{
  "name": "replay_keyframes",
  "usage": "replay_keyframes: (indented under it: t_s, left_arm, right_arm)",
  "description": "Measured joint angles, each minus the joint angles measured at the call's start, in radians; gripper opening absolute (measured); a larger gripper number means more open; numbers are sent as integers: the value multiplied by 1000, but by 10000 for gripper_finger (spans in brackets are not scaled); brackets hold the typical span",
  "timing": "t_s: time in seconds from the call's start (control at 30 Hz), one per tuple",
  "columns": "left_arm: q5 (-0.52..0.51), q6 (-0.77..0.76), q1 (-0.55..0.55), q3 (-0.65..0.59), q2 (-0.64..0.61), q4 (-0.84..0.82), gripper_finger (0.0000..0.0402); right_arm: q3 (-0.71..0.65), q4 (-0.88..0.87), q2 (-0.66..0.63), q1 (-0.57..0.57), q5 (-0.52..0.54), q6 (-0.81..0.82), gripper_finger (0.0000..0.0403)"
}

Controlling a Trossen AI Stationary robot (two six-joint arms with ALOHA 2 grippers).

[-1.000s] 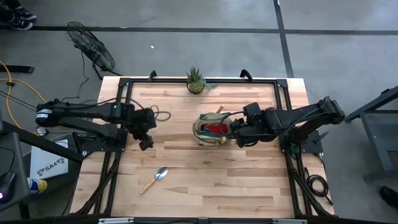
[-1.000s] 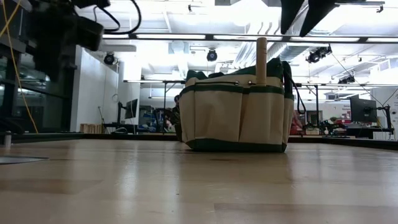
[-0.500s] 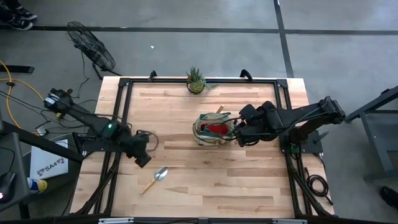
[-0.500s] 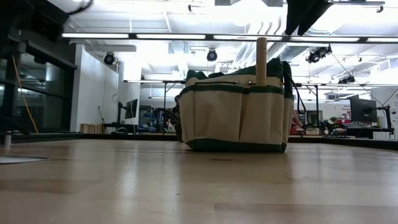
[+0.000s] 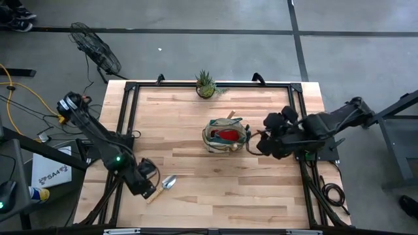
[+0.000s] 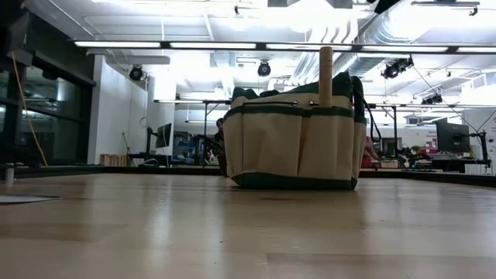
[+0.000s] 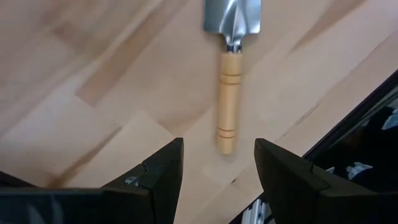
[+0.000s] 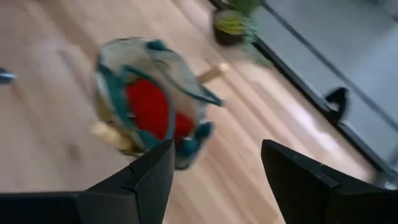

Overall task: Pick & Place Garden tools in Gardening bag
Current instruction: Put the light brown trowel into the light brown gardening bag

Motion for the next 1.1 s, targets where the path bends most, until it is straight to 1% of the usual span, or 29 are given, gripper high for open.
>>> replay_keyframes:
  t_s: [0.1,0.27,0.37,0.53,0.63,0.83,1.0,1.1]
  left_arm:
    - [0,-15,-18,0,36,35,191]
    - [0,-15,-17,0,62,59,191]
    - [0,-9,-16,0,62,60,191]
    - [0,-9,-16,0,62,60,191]
    - [-22,-9,-16,0,62,60,191]
    - [-34,-17,-15,0,62,65,191]
    - [-34,-18,-15,0,62,68,191]
    - [-35,-26,-15,0,62,68,191]
  right_arm:
    - [-101,121,-76,27,-30,-27,232]
    - [-307,334,-233,48,-154,-69,232]
    - [-430,465,-336,51,-198,-74,232]
    - [-645,686,-516,50,-240,-81,232]
    - [-787,850,-617,47,-255,-90,232]
    - [-1034,1146,-786,47,-264,-97,232]
    - [-1181,1346,-903,38,-299,-118,232]
    - [-1243,1428,-963,11,-317,-137,232]
